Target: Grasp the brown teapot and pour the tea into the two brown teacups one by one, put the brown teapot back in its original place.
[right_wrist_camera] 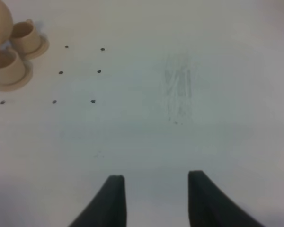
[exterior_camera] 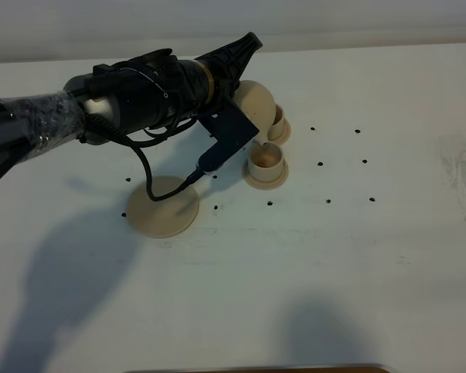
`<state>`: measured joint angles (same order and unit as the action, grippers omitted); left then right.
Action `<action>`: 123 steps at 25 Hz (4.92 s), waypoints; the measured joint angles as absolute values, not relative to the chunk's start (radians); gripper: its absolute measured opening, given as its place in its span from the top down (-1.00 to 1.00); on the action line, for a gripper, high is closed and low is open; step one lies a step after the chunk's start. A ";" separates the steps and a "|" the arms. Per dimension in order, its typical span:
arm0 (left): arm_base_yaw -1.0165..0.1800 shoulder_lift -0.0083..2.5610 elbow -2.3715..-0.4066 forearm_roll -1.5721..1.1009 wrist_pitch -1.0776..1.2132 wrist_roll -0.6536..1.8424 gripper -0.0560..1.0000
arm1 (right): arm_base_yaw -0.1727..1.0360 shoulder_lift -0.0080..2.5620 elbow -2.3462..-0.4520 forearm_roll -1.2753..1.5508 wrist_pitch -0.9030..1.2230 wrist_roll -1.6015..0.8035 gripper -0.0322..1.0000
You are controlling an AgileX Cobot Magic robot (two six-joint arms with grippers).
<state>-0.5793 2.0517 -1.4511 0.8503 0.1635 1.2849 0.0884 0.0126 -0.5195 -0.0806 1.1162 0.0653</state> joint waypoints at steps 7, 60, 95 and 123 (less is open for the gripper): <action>-0.579 2.052 -1.451 0.868 0.130 1.285 0.58 | 0.088 0.013 -0.519 -0.081 1.116 0.065 0.35; -0.590 2.052 -1.451 0.968 0.095 1.315 0.58 | 0.088 0.013 -0.519 -0.081 1.116 0.065 0.35; -0.593 2.017 -1.401 1.070 0.082 1.315 0.58 | 0.088 0.013 -0.519 -0.081 1.116 0.065 0.35; -0.586 2.017 -1.401 1.117 0.056 1.315 0.58 | 0.088 0.013 -0.519 -0.081 1.116 0.065 0.35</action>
<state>-0.5864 2.0170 -1.4007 1.1175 0.0558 1.3152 0.0884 0.0126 -0.5195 -0.0806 1.1162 0.0653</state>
